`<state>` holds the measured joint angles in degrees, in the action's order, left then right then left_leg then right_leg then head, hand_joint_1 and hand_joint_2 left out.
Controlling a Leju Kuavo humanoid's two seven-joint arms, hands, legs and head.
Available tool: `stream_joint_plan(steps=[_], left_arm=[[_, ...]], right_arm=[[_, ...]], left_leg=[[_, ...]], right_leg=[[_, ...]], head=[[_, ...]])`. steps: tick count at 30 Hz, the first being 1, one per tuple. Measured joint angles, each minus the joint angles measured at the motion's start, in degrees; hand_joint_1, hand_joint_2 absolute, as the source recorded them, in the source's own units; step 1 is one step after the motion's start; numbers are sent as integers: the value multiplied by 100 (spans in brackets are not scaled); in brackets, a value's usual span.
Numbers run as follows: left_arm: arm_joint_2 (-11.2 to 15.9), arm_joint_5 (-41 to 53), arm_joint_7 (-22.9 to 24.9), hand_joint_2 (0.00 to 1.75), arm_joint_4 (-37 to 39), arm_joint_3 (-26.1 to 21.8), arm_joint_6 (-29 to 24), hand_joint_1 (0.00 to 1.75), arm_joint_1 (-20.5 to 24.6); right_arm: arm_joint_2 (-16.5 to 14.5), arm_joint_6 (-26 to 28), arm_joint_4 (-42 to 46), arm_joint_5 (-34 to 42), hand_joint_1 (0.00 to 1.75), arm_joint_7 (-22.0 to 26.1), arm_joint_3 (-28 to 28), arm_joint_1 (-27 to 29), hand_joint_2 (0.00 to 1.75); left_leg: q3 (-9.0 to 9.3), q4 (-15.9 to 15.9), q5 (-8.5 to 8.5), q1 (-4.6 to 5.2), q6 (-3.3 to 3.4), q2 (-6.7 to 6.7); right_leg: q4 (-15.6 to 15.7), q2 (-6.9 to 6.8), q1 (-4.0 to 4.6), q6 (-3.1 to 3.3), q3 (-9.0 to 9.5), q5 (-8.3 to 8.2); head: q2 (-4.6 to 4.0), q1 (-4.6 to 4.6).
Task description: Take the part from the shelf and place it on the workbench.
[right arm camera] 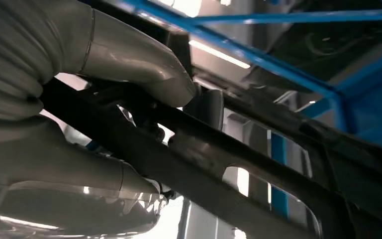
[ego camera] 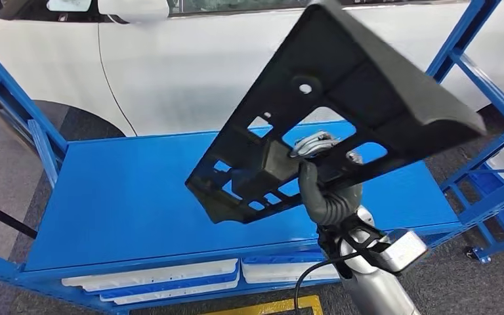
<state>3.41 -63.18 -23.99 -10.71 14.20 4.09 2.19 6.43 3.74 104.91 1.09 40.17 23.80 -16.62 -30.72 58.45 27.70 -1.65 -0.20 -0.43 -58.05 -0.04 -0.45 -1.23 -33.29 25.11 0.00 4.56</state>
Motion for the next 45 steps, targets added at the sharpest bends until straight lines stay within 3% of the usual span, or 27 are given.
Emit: stream_joint_plan(steps=[2,5,7,8,9,11,12,13,16,18,21,22,23,24,26,28,30,32,34,36,37,38,39,40,42,43,45], left_arm=[[-15,-1,-57,175,0,-4,4,0,-11],[-30,-1,-160,175,0,-21,-29,0,-12],[-33,-1,-183,175,0,-26,-72,0,-4],[-35,-1,-171,175,0,-27,-88,0,1],[-36,-1,-152,175,0,-28,-104,0,8],[-38,-1,-103,175,0,-30,-131,0,24],[-39,-1,-78,175,0,-31,-148,0,31],[-40,-1,-56,175,0,-33,-166,0,36],[-39,-1,13,175,0,-57,-238,0,43],[-42,-1,59,175,0,-81,-280,0,45],[-49,1,120,175,0,-126,-345,0,48],[-49,1,134,175,0,-139,-369,0,48],[-48,1,145,175,0,-150,-392,0,45],[-48,0,156,175,0,-156,-418,0,43],[-43,-1,172,175,0,-166,-457,0,48],[-37,-1,184,175,0,-182,-486,0,61],[-35,-1,202,175,0,-197,-515,0,57],[-42,-1,228,175,1,-217,-528,0,40],[-49,-1,261,175,1,-243,-530,0,33],[-48,-1,307,175,1,-260,-537,0,32],[-47,-1,338,175,1,-266,-548,0,29],[-46,-1,367,175,1,-269,-563,0,26],[-47,-1,391,175,2,-272,-583,0,22],[-48,-1,413,175,2,-273,-604,0,19],[-49,-1,433,175,1,-273,-644,0,18],[-49,-1,439,175,1,-274,-665,0,16],[-49,-1,444,175,2,-280,-702,0,10]], right_arm=[[-54,-644,423,224,175,-14,-144,154,175],[-344,-2031,808,696,175,-10,-508,309,175],[-505,-2545,826,981,175,-15,-613,368,175],[-537,-2626,810,1073,175,-20,-609,370,175],[-552,-2646,794,1147,175,-26,-596,359,175],[-564,-2612,768,1251,175,-28,-557,328,175],[-564,-2570,760,1284,175,-28,-530,313,175],[-562,-2523,752,1309,175,-28,-497,301,175],[-530,-2424,704,1400,175,-28,-387,283,175],[-502,-2442,662,1457,175,-28,-316,258,175],[-494,-2546,610,1458,175,-28,-251,239,175],[-494,-2582,592,1452,175,-28,-232,238,175],[-494,-2609,572,1449,175,-28,-213,236,175],[-495,-2628,554,1449,175,-28,-197,231,175],[-494,-2650,522,1451,175,-28,-177,213,175],[-493,-2668,496,1455,175,-29,-171,191,175],[-491,-2740,475,1456,175,-29,-169,189,175],[-490,-2848,464,1451,175,-28,-174,215,175],[-490,-2927,462,1453,175,-27,-194,252,175],[-490,-2968,460,1481,175,-27,-221,292,175],[-490,-2972,460,1510,175,-26,-236,312,175],[-488,-2970,459,1539,175,-26,-249,329,175],[-485,-2966,459,1570,175,-26,-261,340,175],[-481,-2963,460,1598,175,-26,-274,347,175],[-476,-3002,468,1635,175,-26,-308,366,175],[-475,-3041,479,1650,175,-26,-333,391,175],[-473,-3164,504,1666,175,-24,-401,457,175]], left_leg=[[-6,-19,-34,-6,66,-7],[-29,-27,-51,1,107,7],[-35,-21,-51,17,117,9],[-33,-17,-50,21,119,5],[-29,-14,-50,23,118,-3],[-26,-7,-38,34,95,-27],[-38,-1,-33,43,70,-38],[-53,4,-32,51,39,-45],[-81,8,-22,47,-71,-43],[-159,216,170,43,-116,-23],[-528,1178,748,44,-138,-6],[-617,1437,848,44,-141,-5],[-621,1513,843,44,-140,-5],[-527,1386,743,44,-132,-5],[-112,650,438,48,-91,-2],[161,96,260,80,-32,-4],[165,16,196,123,30,-10],[121,-18,90,106,92,5],[29,-55,-38,72,153,30],[-100,-52,-137,72,185,42],[-171,-45,-184,72,186,45],[-240,-36,-227,70,177,46],[-304,-24,-264,68,165,46],[-362,-11,-299,65,149,46],[-436,15,-357,67,99,41],[-452,19,-386,70,66,38],[-467,11,-448,74,-10,33]], right_leg=[[-144,-3,-25,-53,-70,117],[-1103,1,-37,-94,-532,619],[-1581,1,-39,-94,-778,731],[-1541,1,-39,-83,-771,638],[-1301,2,-37,-65,-667,464],[-574,13,-19,-4,-338,99],[-300,21,-6,25,-222,3],[-145,30,9,49,-166,-30],[-80,33,11,125,-184,-36],[-35,16,-9,201,-188,-76],[-31,-14,22,272,-239,-121],[-44,-20,34,281,-270,-136],[-62,-22,43,284,-305,-151],[-82,-22,49,280,-340,-167],[-126,-21,54,253,-401,-202],[-152,-24,63,195,-433,-248],[-133,-26,56,122,-438,-316],[-129,-11,43,57,-473,-320],[-406,5,22,-10,-605,7],[-1070,6,-15,-72,-799,547],[-1394,6,-31,-95,-858,726],[-1573,5,-44,-113,-842,788],[-1552,5,-55,-124,-728,743],[-1308,4,-67,-126,-497,623],[-518,10,-69,-95,83,447],[-225,16,-54,-59,276,403],[-36,29,-12,22,364,393]], head=[[0,-1],[0,-1],[0,-1],[0,-1],[0,-1],[0,-1],[0,-1],[0,-1],[0,0],[0,1],[0,1],[0,1],[0,1],[0,1],[0,1],[0,1],[0,0],[0,-1],[0,-1],[0,-1],[0,-1],[0,-1],[0,-1],[0,-1],[0,0],[0,0],[0,0]])
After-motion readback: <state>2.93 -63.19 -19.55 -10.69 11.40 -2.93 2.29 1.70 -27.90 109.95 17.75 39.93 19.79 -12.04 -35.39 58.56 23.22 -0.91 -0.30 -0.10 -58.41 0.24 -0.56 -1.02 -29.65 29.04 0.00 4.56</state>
